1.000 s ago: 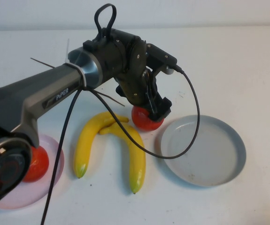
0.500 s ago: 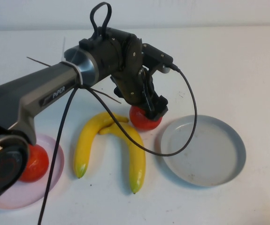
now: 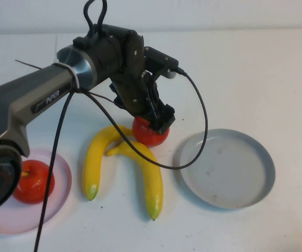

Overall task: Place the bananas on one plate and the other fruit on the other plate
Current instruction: Put one type of fruit in the left plate

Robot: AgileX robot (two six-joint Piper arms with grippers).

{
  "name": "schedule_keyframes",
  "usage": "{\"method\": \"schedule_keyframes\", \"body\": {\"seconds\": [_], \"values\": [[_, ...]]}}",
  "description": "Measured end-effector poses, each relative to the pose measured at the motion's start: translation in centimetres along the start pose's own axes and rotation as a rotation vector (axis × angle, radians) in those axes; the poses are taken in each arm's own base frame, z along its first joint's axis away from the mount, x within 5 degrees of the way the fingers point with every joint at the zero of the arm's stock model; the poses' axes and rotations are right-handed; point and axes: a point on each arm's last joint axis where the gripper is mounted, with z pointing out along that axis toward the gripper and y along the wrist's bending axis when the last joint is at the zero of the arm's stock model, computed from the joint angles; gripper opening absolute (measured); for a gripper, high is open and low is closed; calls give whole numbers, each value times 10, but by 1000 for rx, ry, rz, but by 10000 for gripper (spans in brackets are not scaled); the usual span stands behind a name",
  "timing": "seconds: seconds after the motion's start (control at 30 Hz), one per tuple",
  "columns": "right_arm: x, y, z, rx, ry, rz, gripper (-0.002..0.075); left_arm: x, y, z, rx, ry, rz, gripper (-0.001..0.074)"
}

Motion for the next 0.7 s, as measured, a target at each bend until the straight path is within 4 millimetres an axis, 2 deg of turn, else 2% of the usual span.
{"method": "schedule_keyframes", "body": {"seconds": [0.1,0.27,0.37,0.5,0.7], "values": [[0,0,0,0,0,0,-17,3,-1,-12,7,23,1,578],[0,0,0,0,0,0,-17,4,-3,-57,-10,-13,12,578],[0,0,0,0,0,0,-17,11,-5,-85,-20,12,18,571],[0,0,0,0,0,0,-17,19,-4,-113,-65,20,-26,571],[0,0,0,0,0,0,-17,27,-3,-159,-132,-59,-63,571]]}}
